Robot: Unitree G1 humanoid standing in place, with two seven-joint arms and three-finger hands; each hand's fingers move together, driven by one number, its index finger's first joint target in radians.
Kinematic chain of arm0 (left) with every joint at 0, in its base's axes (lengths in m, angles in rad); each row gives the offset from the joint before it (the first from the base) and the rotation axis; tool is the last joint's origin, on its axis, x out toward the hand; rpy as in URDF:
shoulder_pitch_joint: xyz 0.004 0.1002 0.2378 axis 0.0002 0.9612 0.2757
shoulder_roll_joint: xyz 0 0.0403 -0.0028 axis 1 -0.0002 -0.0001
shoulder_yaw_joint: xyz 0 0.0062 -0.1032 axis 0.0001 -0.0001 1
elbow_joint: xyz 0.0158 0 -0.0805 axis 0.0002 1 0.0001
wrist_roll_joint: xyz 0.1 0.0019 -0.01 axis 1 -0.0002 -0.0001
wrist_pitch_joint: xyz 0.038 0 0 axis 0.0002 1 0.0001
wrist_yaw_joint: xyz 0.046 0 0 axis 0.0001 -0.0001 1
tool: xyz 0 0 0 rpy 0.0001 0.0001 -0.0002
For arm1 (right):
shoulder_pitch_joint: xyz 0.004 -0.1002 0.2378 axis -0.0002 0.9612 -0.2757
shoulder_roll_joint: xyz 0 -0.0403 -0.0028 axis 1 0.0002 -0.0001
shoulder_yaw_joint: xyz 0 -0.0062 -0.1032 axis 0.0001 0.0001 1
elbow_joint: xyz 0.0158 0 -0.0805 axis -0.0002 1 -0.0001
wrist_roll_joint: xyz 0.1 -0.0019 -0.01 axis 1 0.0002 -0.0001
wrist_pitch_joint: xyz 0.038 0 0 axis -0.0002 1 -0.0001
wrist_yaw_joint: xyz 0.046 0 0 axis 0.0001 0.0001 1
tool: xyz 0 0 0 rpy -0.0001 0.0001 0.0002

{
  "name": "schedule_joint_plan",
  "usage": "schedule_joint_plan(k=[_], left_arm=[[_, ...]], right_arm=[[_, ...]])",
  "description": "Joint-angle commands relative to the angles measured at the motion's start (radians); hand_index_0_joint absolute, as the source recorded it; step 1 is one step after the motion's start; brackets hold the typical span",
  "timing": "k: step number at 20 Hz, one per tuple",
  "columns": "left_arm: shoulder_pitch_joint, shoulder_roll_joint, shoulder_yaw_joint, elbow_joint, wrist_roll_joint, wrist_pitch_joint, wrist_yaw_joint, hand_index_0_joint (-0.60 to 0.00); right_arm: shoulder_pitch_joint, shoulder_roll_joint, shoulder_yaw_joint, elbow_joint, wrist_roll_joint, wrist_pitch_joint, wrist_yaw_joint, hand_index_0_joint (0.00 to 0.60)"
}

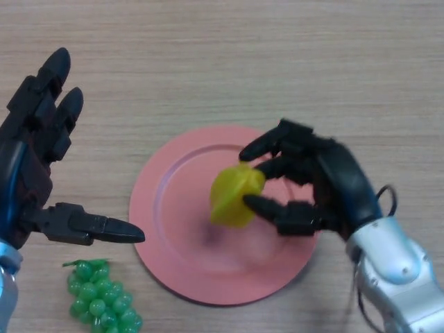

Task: Pick up the yellow starfruit and place it on the plate

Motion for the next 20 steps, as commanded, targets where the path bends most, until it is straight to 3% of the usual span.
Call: schedule_joint_plan(k=[1,2,3,4,5,6,7,8,12,15,20], left_arm=[[-0.009,0.031,0.076,-0.064,0.003,-0.114,-0.019,0.0],[-0.006,0.028,0.075,-0.065,0.004,-0.115,-0.02,0.0],[-0.004,0.025,0.073,-0.067,0.005,-0.118,-0.017,0.0],[-0.003,0.025,0.074,-0.067,0.005,-0.12,-0.017,0.0],[-0.001,0.024,0.077,-0.067,0.002,-0.121,-0.017,0.0],[0.001,0.024,0.08,-0.068,0.0,-0.122,-0.015,0.0],[0.006,0.02,0.08,-0.072,0.005,-0.134,-0.008,0.0],[0.009,0.018,0.08,-0.074,0.009,-0.141,-0.003,0.0],[0.006,0.018,0.078,-0.074,0.009,-0.149,0.003,0.0],[-0.005,0.025,0.071,-0.078,0.007,-0.115,-0.001,0.0],[-0.03,0.024,0.034,-0.056,0.019,-0.13,0.002,0.0]], right_arm=[[-0.006,-0.004,-0.011,-0.052,0.059,-0.09,0.01,0.6],[0.014,-0.004,-0.012,-0.071,0.094,-0.036,0.03,0.6],[0.035,-0.004,-0.013,-0.108,0.102,0.08,0.069,0.55],[0.036,-0.004,-0.013,-0.108,0.097,0.083,0.073,0.45],[0.033,-0.004,-0.013,-0.103,0.061,0.074,0.089,0.299],[0.031,-0.004,-0.014,-0.099,0.032,0.066,0.1,0.2],[0.02,-0.004,-0.031,-0.09,-0.025,0.037,0.114,0.058],[0.013,-0.004,-0.044,-0.085,-0.052,0.019,0.118,0.0],[-0.021,-0.004,-0.152,-0.106,-0.081,-0.002,0.142,0.0],[-0.024,-0.007,-0.259,-0.174,-0.079,0.013,0.2,0.0],[-0.001,-0.056,-0.341,-0.289,-0.067,0.058,0.209,0.0]])
